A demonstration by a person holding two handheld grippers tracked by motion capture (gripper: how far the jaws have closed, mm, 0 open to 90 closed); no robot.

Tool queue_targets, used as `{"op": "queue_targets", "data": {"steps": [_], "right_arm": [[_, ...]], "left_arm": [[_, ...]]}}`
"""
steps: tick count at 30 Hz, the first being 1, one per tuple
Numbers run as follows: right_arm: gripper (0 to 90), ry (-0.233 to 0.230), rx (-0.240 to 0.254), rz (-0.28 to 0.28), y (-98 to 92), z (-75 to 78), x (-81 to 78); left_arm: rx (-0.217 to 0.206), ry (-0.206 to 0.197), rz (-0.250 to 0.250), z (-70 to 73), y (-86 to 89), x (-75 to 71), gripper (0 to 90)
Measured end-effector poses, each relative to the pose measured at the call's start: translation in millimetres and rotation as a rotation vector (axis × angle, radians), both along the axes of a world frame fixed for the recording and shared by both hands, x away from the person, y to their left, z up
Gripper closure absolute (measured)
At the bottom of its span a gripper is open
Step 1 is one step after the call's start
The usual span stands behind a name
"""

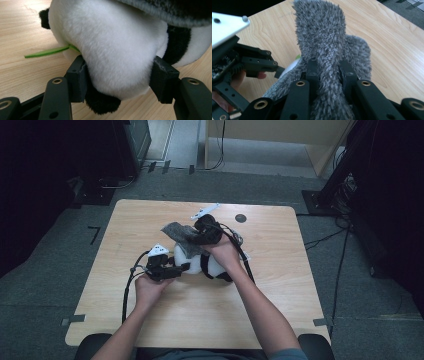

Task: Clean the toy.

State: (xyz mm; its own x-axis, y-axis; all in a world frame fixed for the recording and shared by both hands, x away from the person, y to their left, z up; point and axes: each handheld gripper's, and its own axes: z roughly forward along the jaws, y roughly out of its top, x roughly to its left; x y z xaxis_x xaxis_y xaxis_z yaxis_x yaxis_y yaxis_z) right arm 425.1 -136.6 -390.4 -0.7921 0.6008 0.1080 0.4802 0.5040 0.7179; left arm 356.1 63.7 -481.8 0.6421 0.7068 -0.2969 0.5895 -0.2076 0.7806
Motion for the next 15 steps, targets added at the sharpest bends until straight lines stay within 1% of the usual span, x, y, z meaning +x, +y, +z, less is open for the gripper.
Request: {"op": "queue_targets", "data": {"steps": [2,3,5,10,15], "right_arm": [[74.5,0.005,0.016,-0.003,-4.4,-2.5,-0.6],[74.5,0.008,0.015,-0.007,-6.7,-3.0,-0.6],[74.8,0.012,0.011,-0.014,-11.4,-3.2,-1.2],[75.3,-0.009,-0.019,-0.039,-25.9,-1.7,-6.3],[75.4,-0.012,-0.019,-0.078,-45.9,0.3,-9.5]], "left_arm": [[-0.002,0.002,0.001,-0.3,-0.1,-0.1,39.4],[-0.001,0.002,0.002,-0.3,-0.1,-0.1,39.5],[-0.002,0.002,0.002,-0.3,-0.3,-0.1,39.5],[-0.004,0.001,0.002,-0.6,-0.3,0.0,39.5],[-0.003,-0.001,0.005,-0.3,-1.0,-0.6,39.3]]}}
